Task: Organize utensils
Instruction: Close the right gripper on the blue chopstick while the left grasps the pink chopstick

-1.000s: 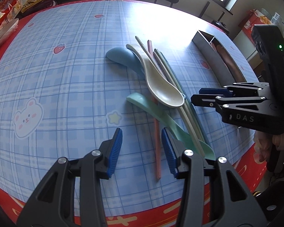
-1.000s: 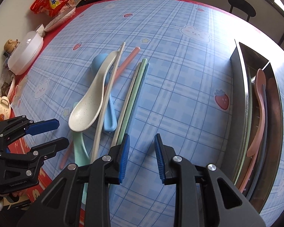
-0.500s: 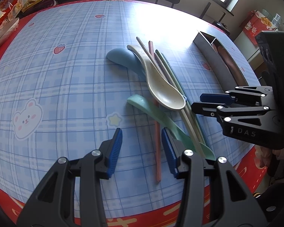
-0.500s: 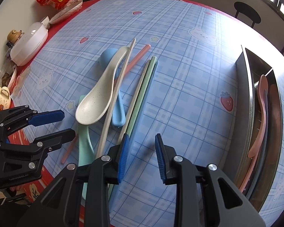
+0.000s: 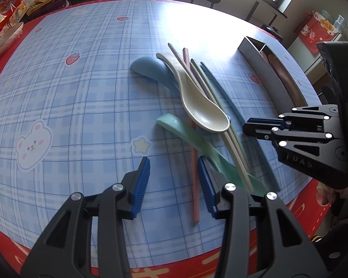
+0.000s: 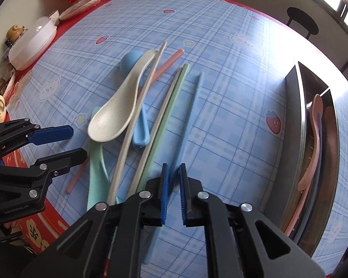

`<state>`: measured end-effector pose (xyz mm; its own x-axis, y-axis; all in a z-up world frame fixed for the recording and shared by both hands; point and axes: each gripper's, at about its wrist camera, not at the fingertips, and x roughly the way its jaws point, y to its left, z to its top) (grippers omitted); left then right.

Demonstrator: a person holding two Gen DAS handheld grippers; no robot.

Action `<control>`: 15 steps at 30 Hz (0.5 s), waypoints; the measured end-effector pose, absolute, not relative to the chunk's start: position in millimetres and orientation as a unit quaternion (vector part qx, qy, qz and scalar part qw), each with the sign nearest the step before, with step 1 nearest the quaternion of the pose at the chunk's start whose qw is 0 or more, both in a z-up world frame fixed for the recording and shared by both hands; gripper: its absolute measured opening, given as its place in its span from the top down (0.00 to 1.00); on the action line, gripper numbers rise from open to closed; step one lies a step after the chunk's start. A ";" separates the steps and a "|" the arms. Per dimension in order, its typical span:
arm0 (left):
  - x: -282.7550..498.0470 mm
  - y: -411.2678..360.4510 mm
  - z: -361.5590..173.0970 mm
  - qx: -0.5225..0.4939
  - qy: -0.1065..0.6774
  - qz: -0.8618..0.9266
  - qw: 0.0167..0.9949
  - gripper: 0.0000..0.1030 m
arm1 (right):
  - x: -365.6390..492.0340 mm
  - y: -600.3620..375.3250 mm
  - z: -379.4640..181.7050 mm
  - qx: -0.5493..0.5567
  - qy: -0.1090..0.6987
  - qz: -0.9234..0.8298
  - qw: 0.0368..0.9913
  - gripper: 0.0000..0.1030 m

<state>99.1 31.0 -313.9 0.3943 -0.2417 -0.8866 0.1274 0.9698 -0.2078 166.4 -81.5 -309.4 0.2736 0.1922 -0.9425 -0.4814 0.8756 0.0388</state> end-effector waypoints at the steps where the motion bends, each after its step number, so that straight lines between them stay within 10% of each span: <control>1: 99.6 29.4 -314.0 -0.050 0.538 -0.112 0.834 0.57 | 168.0 -84.6 -309.6 -0.120 0.565 0.214 0.788 0.94; 15: 129.4 8.2 -313.8 0.001 0.523 -0.118 0.844 0.63 | 169.9 -92.5 -309.8 -0.093 0.570 0.221 0.786 0.94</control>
